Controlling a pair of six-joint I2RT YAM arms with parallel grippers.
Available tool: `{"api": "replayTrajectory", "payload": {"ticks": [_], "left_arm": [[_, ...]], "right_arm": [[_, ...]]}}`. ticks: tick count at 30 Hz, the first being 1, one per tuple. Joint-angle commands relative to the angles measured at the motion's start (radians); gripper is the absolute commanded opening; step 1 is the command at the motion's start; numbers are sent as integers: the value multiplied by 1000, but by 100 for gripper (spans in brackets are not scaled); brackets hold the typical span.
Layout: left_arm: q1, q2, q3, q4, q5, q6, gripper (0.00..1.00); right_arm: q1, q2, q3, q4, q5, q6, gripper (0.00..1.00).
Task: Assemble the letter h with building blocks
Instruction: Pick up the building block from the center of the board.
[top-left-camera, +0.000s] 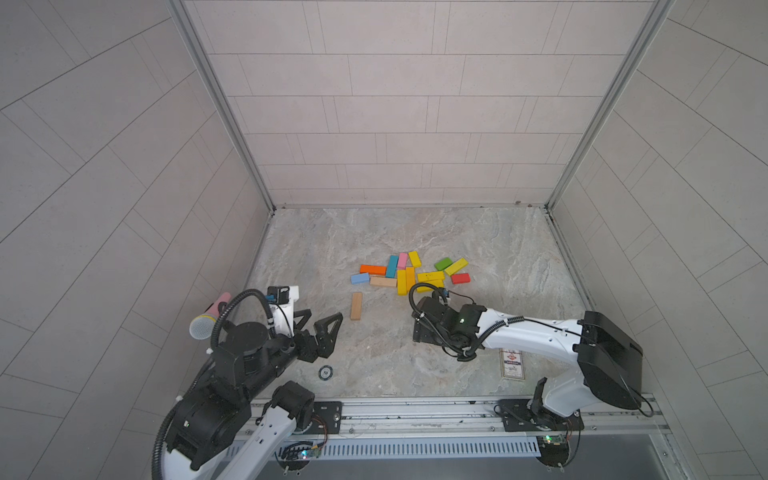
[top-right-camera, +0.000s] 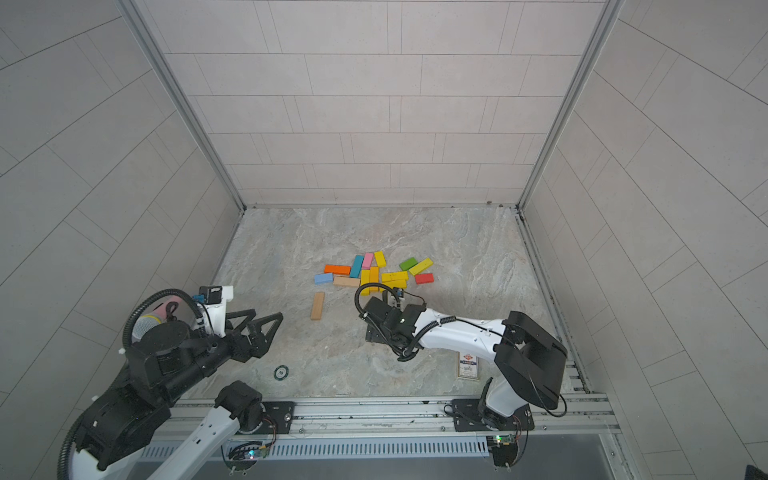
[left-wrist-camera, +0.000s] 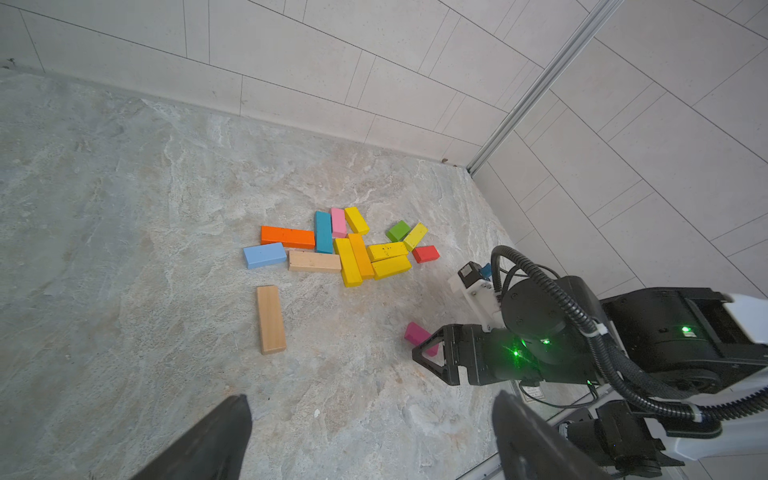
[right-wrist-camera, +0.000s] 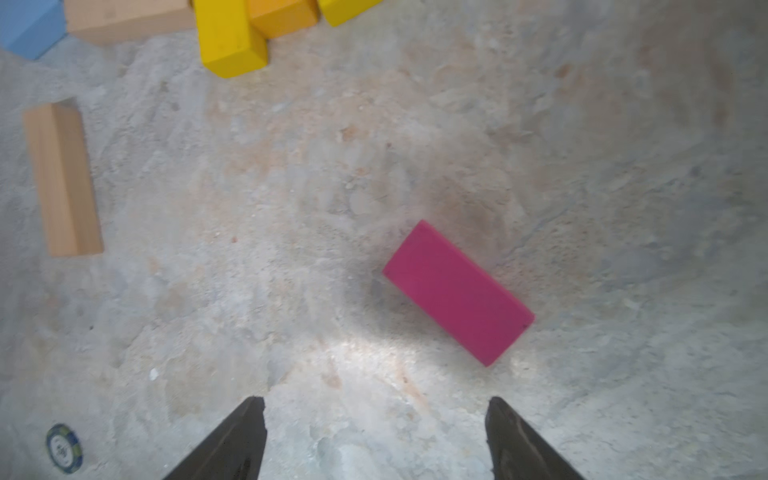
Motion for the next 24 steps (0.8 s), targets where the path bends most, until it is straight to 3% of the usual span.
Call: {"api": "replayTrajectory", "payload": {"ticks": [1, 8, 18, 21, 24], "left_arm": [[-6, -10, 12, -7, -13, 22, 98], [-6, -4, 15, -9, -17, 21, 98], [-6, -4, 6, -5, -23, 25, 98], [-7, -5, 5, -8, -25, 27, 98], [-7, -7, 6, -9, -27, 30, 98]], "right_arm": [[7, 40, 2, 29, -44, -30, 85], [-27, 128, 17, 56, -66, -68, 85], [-128, 130, 15, 2, -12, -137, 85], [-122, 130, 50, -40, -21, -178, 85], [-97, 97, 85, -134, 52, -230, 85]]}}
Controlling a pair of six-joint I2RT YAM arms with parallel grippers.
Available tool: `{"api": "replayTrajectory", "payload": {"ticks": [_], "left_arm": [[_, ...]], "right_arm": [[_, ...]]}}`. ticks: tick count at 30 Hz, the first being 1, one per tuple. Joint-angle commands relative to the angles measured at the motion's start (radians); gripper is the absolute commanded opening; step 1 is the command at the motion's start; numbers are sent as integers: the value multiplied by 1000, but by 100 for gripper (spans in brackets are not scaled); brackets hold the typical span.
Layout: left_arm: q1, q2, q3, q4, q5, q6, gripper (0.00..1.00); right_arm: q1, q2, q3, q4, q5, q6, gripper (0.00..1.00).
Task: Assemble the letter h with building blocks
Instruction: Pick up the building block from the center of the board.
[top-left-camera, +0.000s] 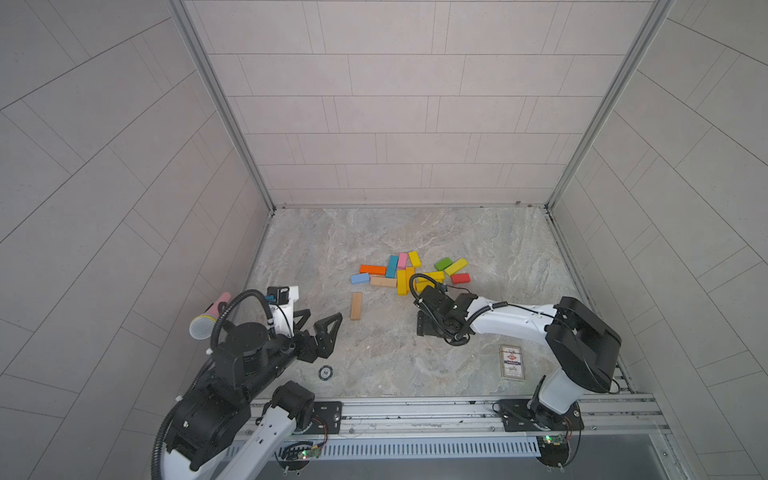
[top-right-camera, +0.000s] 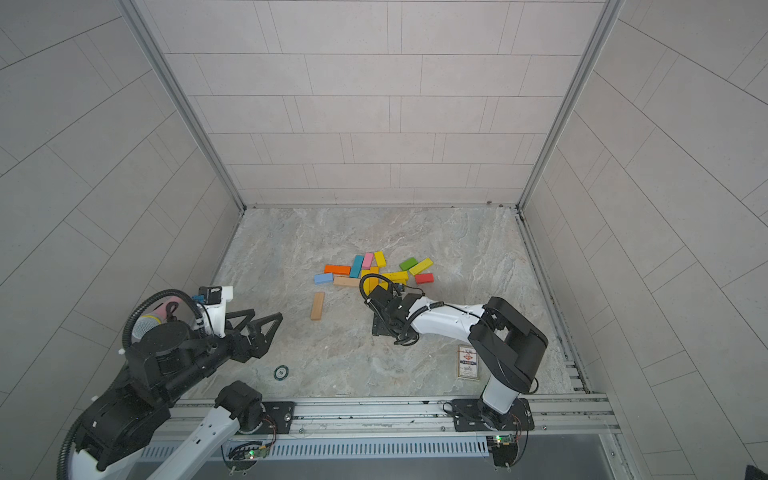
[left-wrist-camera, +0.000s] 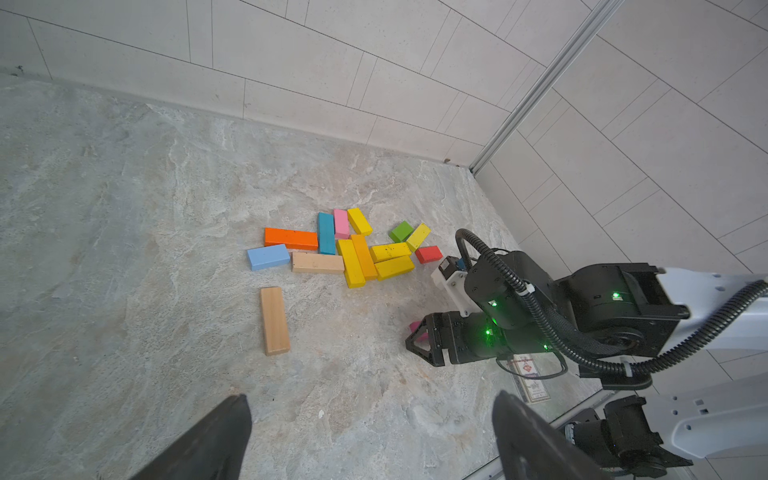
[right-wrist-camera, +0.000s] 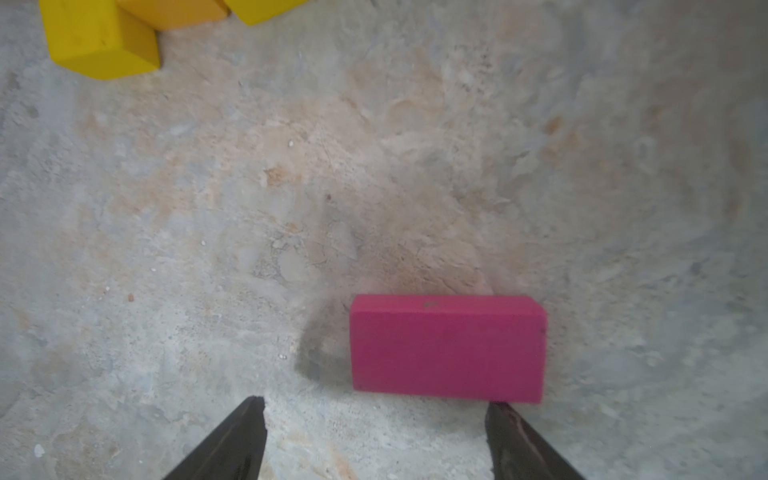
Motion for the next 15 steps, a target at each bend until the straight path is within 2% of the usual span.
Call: {"api": "replayTrajectory", "payload": {"ticks": [1, 6, 15], "left_arm": [[-5, -6, 7, -10, -13, 20, 98], [-9, -6, 9, -13, -28, 30, 98], [-12, -1, 13, -18, -42, 37, 98]], "right_arm": [[24, -46, 49, -137, 103, -68, 85], [12, -48, 66, -183, 208, -107, 86], [-20, 73, 128, -158, 192, -121, 86]]}}
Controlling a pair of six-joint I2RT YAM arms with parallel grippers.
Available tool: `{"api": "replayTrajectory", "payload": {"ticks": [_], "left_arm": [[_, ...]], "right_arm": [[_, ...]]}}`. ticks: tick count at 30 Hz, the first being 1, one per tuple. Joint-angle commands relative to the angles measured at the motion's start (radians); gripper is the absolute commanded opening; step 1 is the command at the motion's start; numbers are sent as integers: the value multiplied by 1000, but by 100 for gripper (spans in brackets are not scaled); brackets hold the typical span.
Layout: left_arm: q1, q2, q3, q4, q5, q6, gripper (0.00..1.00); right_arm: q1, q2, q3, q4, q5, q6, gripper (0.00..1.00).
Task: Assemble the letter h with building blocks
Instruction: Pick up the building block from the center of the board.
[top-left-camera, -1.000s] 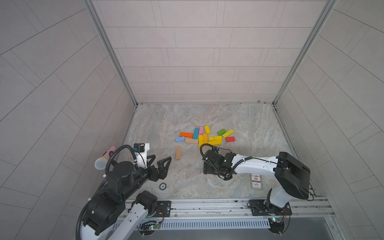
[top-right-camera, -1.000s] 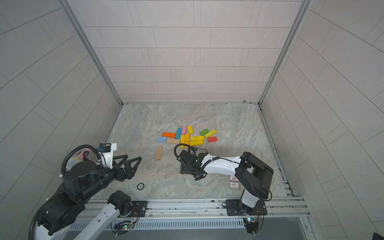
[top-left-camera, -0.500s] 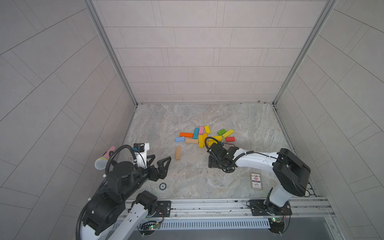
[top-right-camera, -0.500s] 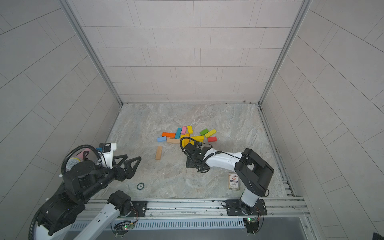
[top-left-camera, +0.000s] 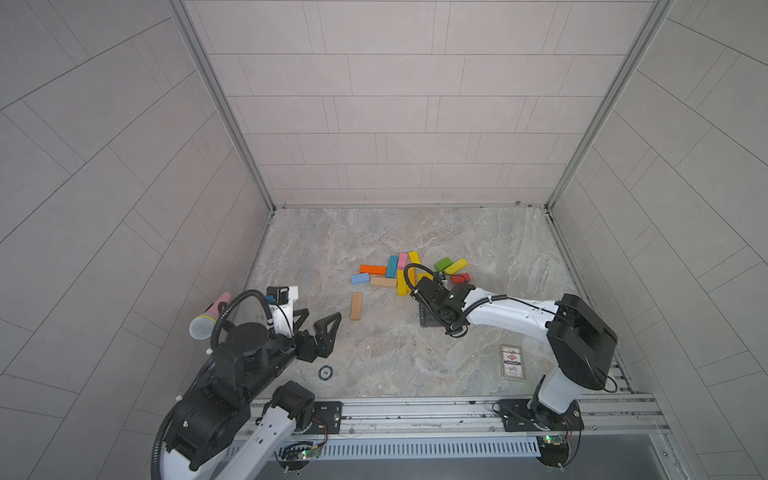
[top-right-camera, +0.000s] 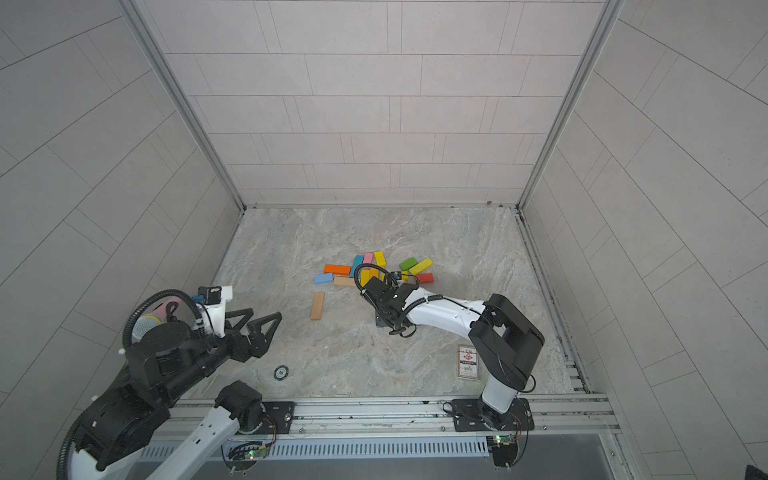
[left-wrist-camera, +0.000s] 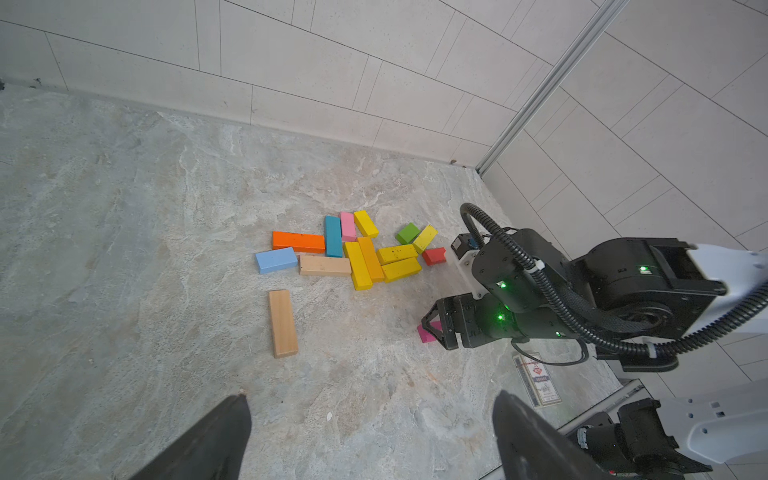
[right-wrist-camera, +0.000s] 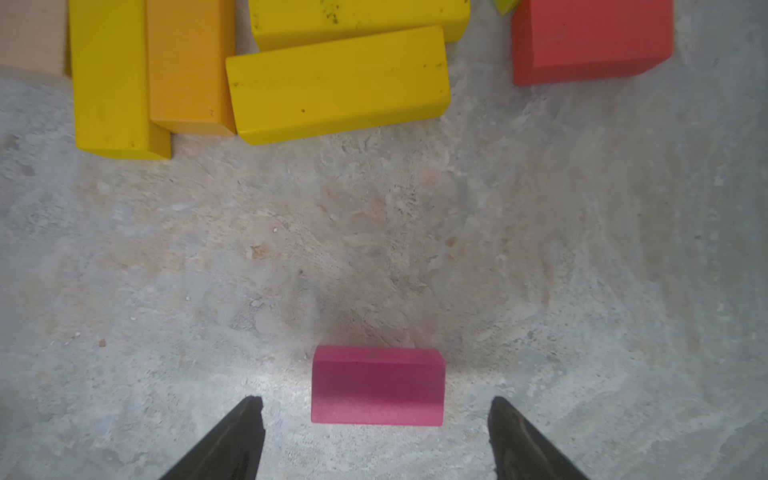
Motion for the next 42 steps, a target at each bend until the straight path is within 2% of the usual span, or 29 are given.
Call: {"api": "replayTrajectory", "payload": {"ticks": [1, 13, 27, 30, 33, 42], "left_arm": [[-5, -2, 12, -17, -16, 20, 98], [-7, -3, 10, -17, -18, 19, 98], [-11, -1, 17, -22, -23, 21, 98], [-12, -3, 21, -24, -27, 24, 98], [-12, -5, 42, -34, -52, 30, 98], [-12, -26, 187, -70, -238, 69, 98]], "right_arm": [[3, 32, 7, -17, 37, 9, 86], [-12, 75, -56, 61, 25, 87, 80], [-14, 77, -87, 97, 9, 166, 63], [-14, 76, -88, 99, 13, 167, 56], [12, 67, -58, 74, 50, 160, 51], [194, 81, 124, -13, 112, 199, 50]]}}
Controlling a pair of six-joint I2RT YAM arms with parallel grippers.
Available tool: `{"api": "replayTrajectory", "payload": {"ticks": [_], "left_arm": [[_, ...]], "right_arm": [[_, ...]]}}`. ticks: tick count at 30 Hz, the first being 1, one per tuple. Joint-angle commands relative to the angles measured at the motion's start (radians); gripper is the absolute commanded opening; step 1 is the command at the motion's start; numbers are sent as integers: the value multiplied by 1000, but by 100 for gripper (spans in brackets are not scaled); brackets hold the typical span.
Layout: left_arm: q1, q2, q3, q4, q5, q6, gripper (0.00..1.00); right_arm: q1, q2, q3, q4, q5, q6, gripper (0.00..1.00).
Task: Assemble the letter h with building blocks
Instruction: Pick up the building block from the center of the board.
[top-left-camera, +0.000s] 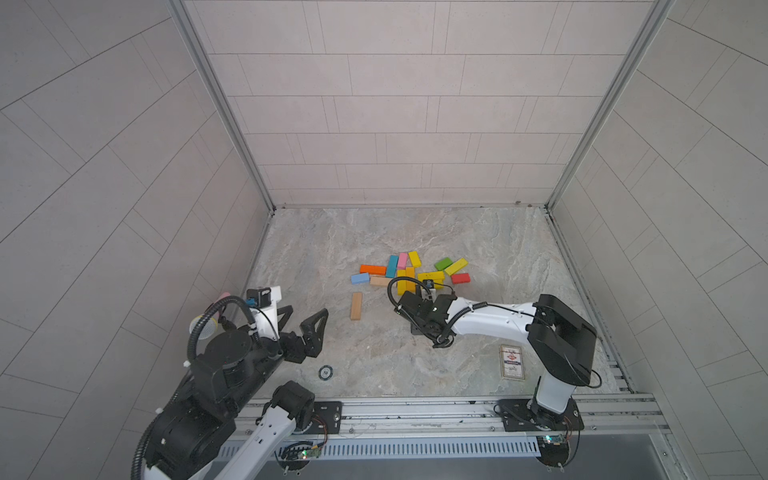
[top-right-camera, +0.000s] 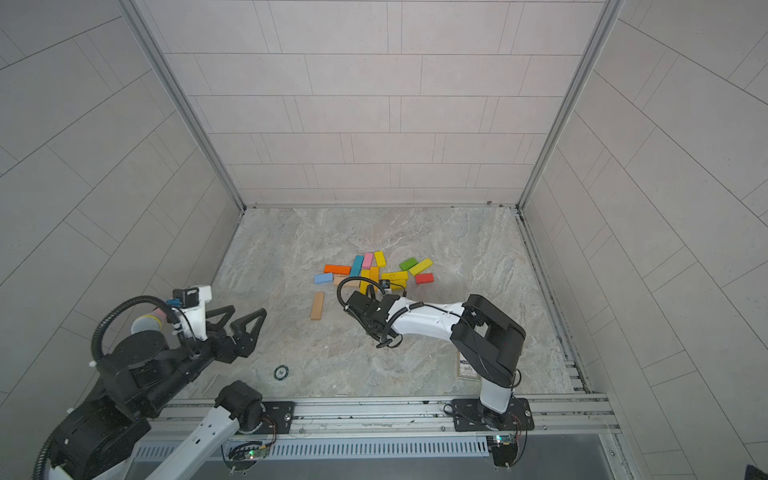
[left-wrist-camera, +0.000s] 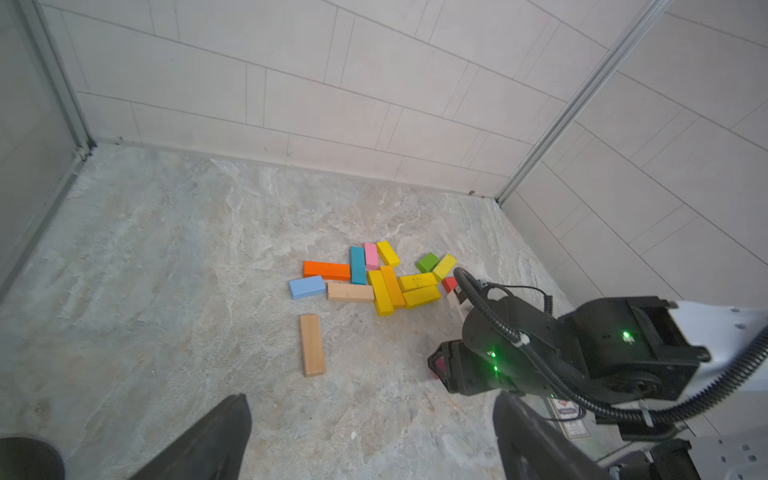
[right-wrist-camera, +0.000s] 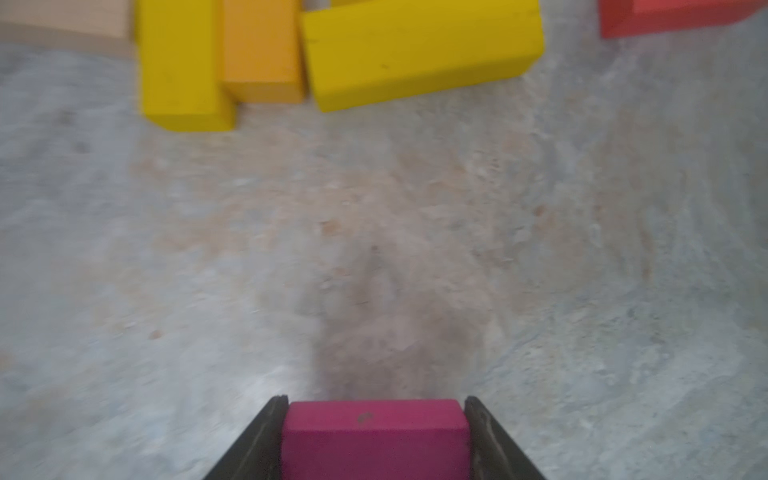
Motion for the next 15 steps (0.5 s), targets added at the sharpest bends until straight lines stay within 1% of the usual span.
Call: {"api": "replayTrajectory", "payload": {"ticks": [1, 4, 10, 15], "left_arm": [[-5, -21, 75, -20, -119, 41, 98], [-6, -21, 125, -36, -155, 62, 98], [-14, -16, 189, -60, -178, 73, 98], [-21, -25, 207, -73, -186, 75, 98]], "right_arm": [[57, 26, 77, -48, 43, 51, 50], [106, 89, 168, -68, 41, 75, 50], [180, 250, 371, -119, 38, 139, 50], [206, 359, 510, -164, 36, 188, 50]]}}
